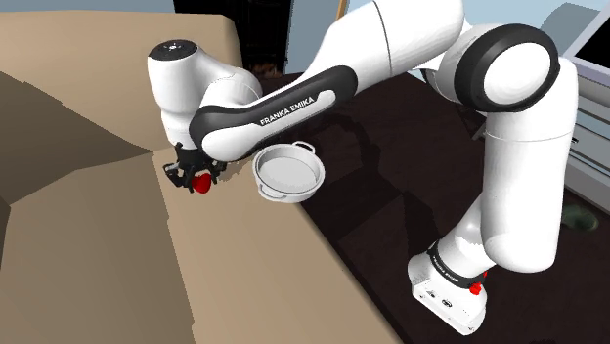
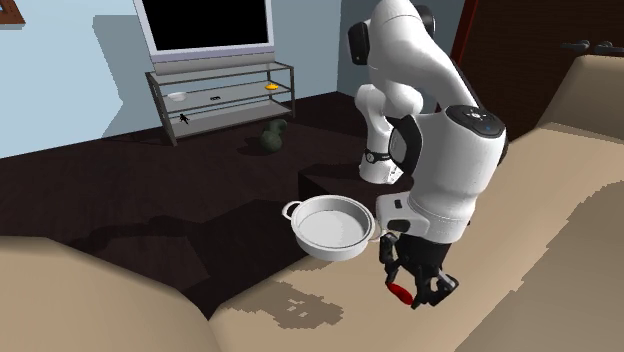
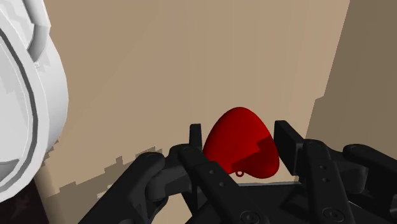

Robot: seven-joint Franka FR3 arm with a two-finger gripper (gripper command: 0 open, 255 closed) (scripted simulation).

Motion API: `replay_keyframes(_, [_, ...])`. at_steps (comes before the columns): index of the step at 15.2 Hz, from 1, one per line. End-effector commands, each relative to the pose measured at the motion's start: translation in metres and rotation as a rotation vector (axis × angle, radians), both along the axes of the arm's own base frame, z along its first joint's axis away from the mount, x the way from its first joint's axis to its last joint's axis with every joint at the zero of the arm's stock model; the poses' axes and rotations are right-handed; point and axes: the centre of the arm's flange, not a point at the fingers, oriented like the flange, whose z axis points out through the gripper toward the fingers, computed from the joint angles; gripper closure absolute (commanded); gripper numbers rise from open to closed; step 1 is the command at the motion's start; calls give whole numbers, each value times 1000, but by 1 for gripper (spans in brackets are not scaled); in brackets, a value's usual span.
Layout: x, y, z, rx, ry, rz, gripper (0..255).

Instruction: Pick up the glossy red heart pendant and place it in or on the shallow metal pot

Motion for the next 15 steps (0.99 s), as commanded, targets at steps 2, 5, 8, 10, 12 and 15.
replay_keyframes(2, [1,0,16,0,0,0,255])
replay_keyframes(5, [1,0,32,0,0,0,255])
replay_keyframes(8, [1,0,48,0,0,0,255])
replay_keyframes(10, [1,0,58,0,0,0,255])
replay_keyframes(12, [-2,-13,63,0,0,0,255])
replay_keyframes(15, [-11,-51,63,0,0,0,255])
